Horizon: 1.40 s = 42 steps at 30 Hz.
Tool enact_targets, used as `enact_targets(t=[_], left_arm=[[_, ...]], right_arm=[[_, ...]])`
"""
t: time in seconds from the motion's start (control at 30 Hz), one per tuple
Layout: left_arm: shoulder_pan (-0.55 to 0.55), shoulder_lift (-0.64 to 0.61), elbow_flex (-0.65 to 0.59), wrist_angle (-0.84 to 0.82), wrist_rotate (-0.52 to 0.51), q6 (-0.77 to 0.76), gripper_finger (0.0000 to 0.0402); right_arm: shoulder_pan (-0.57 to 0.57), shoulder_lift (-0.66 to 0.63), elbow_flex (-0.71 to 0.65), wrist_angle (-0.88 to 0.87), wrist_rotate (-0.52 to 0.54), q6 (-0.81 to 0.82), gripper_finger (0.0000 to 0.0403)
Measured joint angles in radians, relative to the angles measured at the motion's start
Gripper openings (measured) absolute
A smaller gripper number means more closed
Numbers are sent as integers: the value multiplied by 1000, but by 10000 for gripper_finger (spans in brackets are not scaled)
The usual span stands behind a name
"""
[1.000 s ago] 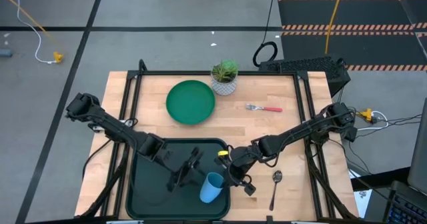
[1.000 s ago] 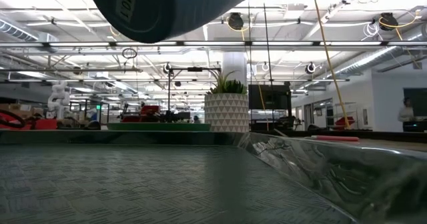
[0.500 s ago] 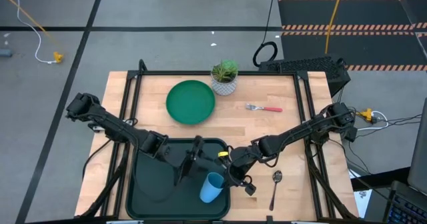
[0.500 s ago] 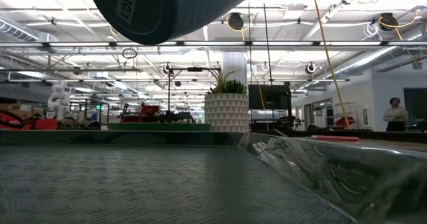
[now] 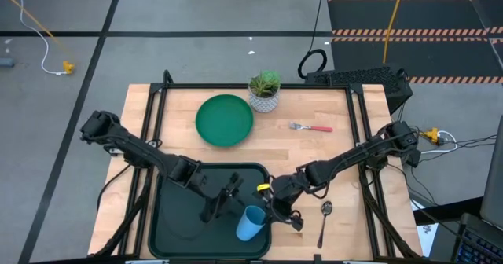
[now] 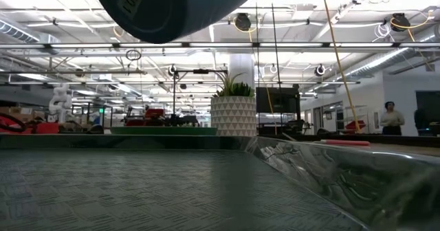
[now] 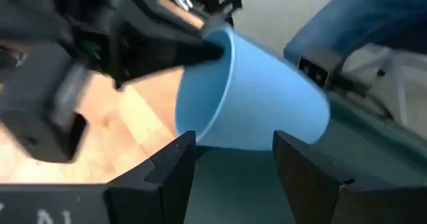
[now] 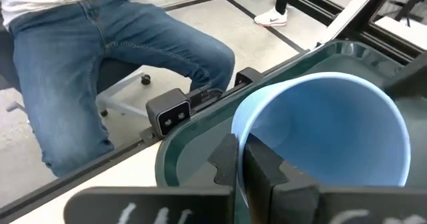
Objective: Pick and place plate/cup/fork/spoon on tray
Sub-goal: Put the blue cup on the top right of the black tray
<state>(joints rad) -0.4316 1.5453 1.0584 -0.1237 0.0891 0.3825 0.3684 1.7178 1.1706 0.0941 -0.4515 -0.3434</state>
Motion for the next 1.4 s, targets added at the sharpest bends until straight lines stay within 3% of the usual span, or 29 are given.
enact_targets(t=[0.2, 0.57, 0.77, 1.03, 1.17, 1.4], left_arm=[[5, 83, -1, 127, 97, 46, 202], [18, 90, -1, 165, 202, 39, 202], [21, 84, -1, 125, 185, 57, 202], [48, -21, 0, 73, 171, -269, 202], [46, -58, 0, 44, 167, -357, 202], [37, -62, -1, -37, 14, -474, 202]], right_arm=[[5, 54, -1, 21, -107, -53, 0], [18, 51, 0, 30, -105, -68, 0], [17, 47, 0, 35, -127, -7, 0], [45, 36, 0, -21, 144, 19, 0], [58, 35, 0, -40, 291, 16, 0], [80, 35, 0, -40, 525, -39, 0]])
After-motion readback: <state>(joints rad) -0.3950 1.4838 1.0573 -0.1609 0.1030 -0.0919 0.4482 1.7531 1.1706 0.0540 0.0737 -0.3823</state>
